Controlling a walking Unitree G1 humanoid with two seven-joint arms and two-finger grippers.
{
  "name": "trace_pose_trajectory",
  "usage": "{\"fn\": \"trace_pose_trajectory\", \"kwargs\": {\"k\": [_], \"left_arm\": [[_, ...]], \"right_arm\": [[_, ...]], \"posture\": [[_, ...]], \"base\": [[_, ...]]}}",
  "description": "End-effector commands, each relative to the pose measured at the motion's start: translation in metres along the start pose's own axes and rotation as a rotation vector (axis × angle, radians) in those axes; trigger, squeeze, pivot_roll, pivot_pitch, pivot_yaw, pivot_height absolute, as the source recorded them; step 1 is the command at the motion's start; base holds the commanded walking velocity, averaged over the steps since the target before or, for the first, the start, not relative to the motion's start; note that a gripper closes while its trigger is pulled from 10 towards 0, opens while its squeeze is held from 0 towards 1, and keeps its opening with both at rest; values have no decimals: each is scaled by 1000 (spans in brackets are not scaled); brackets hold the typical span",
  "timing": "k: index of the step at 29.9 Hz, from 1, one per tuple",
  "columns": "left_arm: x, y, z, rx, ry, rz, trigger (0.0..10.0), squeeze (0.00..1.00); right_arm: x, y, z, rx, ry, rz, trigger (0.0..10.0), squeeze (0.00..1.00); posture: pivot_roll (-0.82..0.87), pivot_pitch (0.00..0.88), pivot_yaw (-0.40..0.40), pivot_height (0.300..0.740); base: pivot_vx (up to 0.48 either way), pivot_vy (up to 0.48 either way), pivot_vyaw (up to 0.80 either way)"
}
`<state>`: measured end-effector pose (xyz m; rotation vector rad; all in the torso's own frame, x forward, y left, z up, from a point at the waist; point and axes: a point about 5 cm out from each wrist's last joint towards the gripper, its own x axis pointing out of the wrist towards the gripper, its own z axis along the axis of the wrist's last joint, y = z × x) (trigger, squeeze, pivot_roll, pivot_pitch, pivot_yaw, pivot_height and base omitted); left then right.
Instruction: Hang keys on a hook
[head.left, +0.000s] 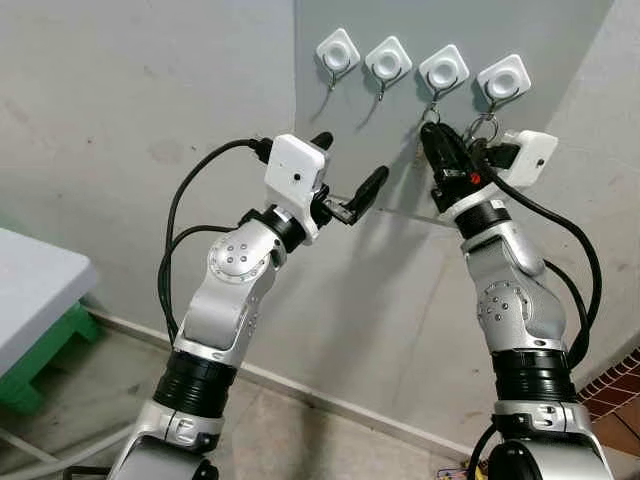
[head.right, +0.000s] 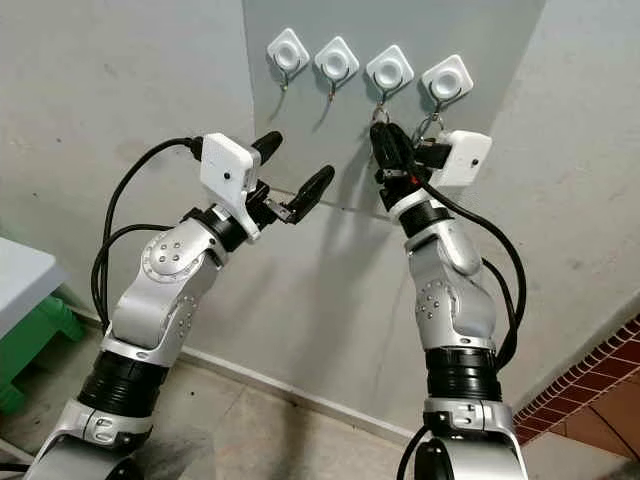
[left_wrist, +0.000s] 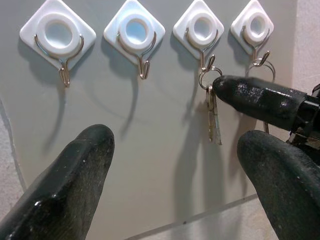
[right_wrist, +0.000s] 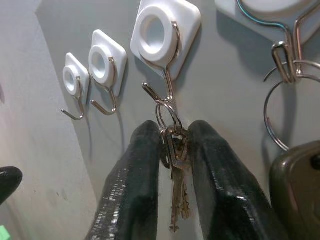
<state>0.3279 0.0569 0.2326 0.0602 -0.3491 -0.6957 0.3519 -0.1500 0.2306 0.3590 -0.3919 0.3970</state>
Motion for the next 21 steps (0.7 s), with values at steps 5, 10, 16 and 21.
{"fn": "trace_pose_trajectory", "kwargs": {"k": [5, 10, 16, 21], "left_arm": [[-2, 3, 3, 4, -4, 19, 10000, 0], [-3, 5, 1, 5, 1, 33, 10000, 0], [-6, 8, -6, -3, 15, 85, 10000, 0], [-15, 14, -23, -59, 56, 181, 10000, 0]], "right_arm": [[-4, -5, 0, -34, 4, -5, 10000, 1000], [-6, -5, -2, -79, 16, -2, 10000, 1000], [-14, -7, -11, -177, 49, -16, 10000, 1000], [-28, -12, -25, -221, 90, -44, 10000, 0]], "posture": [[17, 0, -26, 740], [17, 0, -26, 740], [15, 0, -23, 740], [15, 0, -19, 740]], "base": [[0, 0, 0], [0, 0, 0], [0, 0, 0], [0, 0, 0]]}}
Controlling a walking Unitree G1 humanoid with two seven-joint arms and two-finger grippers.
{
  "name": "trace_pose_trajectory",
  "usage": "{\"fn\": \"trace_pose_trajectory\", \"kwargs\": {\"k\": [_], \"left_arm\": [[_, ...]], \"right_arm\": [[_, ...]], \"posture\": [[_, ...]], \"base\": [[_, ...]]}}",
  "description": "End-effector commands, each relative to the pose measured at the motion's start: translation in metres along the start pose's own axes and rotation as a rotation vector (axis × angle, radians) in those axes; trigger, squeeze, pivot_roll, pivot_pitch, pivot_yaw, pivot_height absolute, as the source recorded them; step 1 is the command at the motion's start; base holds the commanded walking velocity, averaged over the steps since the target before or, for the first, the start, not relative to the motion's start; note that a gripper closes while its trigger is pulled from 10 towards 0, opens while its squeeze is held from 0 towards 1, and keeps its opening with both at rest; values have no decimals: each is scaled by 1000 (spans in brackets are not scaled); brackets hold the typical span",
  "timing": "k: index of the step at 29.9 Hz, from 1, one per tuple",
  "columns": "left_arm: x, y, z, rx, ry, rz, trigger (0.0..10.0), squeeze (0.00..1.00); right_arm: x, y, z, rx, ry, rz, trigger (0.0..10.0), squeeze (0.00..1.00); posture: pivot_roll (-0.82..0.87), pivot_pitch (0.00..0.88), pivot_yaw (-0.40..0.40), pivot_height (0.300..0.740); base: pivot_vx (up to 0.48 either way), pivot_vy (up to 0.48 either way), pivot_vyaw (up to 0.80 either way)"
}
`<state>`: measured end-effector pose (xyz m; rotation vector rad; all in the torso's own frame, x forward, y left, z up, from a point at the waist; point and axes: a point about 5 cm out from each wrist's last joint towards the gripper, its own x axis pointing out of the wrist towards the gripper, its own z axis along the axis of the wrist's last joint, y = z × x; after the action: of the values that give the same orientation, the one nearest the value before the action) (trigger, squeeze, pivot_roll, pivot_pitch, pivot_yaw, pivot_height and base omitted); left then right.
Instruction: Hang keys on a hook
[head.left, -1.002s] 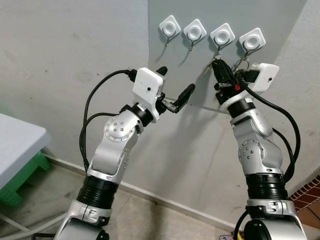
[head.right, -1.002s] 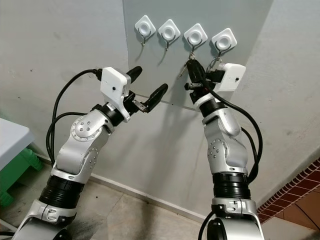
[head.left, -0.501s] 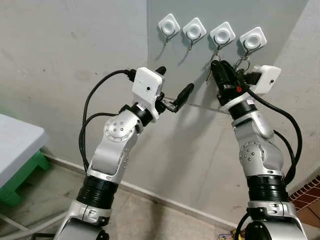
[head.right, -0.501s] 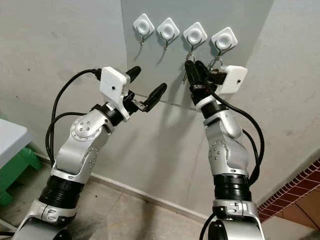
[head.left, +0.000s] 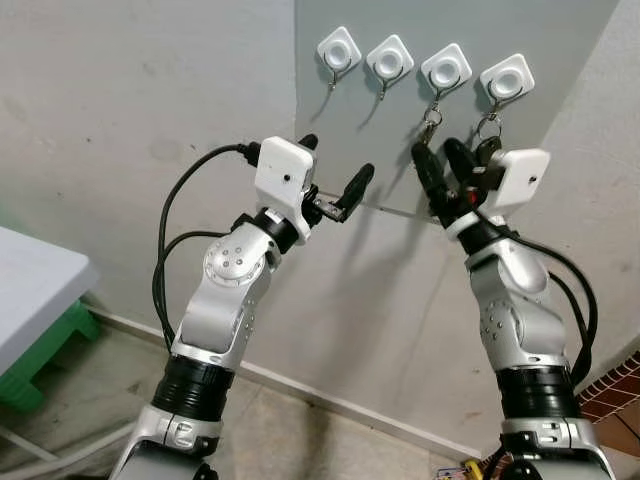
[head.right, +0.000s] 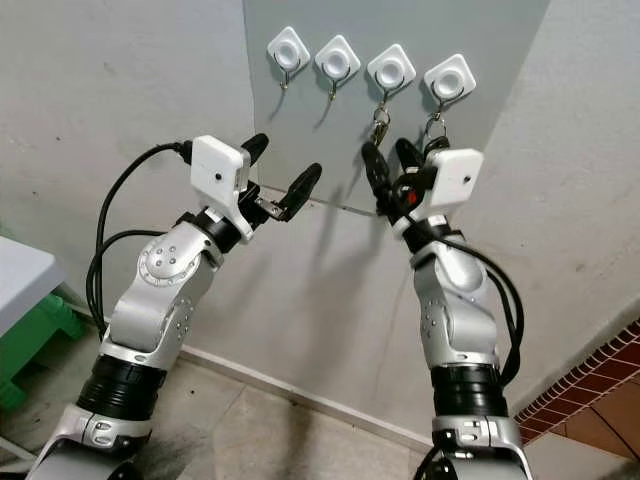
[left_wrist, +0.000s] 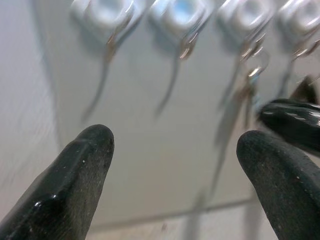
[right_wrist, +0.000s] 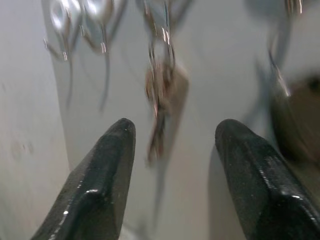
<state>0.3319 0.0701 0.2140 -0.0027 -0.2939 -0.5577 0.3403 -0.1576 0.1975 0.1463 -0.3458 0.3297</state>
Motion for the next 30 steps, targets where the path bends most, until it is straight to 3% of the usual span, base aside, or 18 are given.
{"fn": "trace_pose_trajectory", "kwargs": {"k": [1, 3, 9, 12, 16, 18, 19, 22, 24, 26, 28, 29, 30], "left_arm": [[-4, 7, -8, -15, 23, 54, 10000, 0], [-6, 9, -13, -19, 33, 75, 10000, 0], [-29, 24, -58, -37, 142, 258, 10000, 0], [-47, 31, -86, -98, 220, 311, 10000, 0], [-84, 36, -132, -161, 375, 338, 10000, 0], [-91, 37, -140, -163, 416, 358, 10000, 0], [-104, 38, -155, -163, 486, 391, 10000, 0], [-128, 36, -176, -188, 597, 429, 10000, 0], [-133, 35, -180, -183, 618, 434, 10000, 0], [-152, 31, -194, -207, 719, 467, 10000, 0], [-162, 25, -201, -206, 768, 455, 10000, 0], [-173, 18, -208, -264, 817, 460, 10000, 0], [-177, 16, -210, -275, 830, 461, 10000, 0]], "right_arm": [[-5, -2, -6, -15, 20, -14, 10000, 0], [-8, -3, -11, -17, 34, -24, 10000, 0], [-33, -5, -49, -45, 150, -68, 10000, 0], [-46, -5, -69, -60, 216, -82, 10000, 0], [-70, -10, -101, -22, 338, -149, 10000, 0], [-75, -12, -108, -19, 366, -167, 10000, 0], [-88, -14, -122, -21, 433, -199, 10000, 0], [-113, -16, -144, -22, 559, -220, 10000, 0], [-119, -16, -148, -23, 589, -229, 10000, 0], [-140, -15, -163, -24, 691, -245, 10000, 0], [-154, -14, -171, -33, 756, -261, 10000, 0], [-169, -13, -178, -45, 829, -277, 10000, 0], [-174, -12, -180, -50, 848, -280, 10000, 0]], "posture": [[17, 0, -17, 740], [18, 0, -16, 740], [23, 0, -8, 740], [16, 0, 0, 740], [13, 0, 4, 740], [13, 0, 4, 740], [14, 0, 7, 740], [17, 0, 10, 740], [15, 0, 12, 740], [0, 0, 24, 740], [-3, 0, 26, 740], [-12, 0, 34, 740], [-18, 0, 39, 740]], "base": [[0, 0, 0], [0, 0, 0], [0, 0, 0], [0, 0, 0], [0, 0, 0], [0, 0, 0], [0, 0, 0], [0, 0, 0], [0, 0, 0], [0, 0, 0], [0, 0, 0], [0, 0, 0], [0, 0, 0]]}}
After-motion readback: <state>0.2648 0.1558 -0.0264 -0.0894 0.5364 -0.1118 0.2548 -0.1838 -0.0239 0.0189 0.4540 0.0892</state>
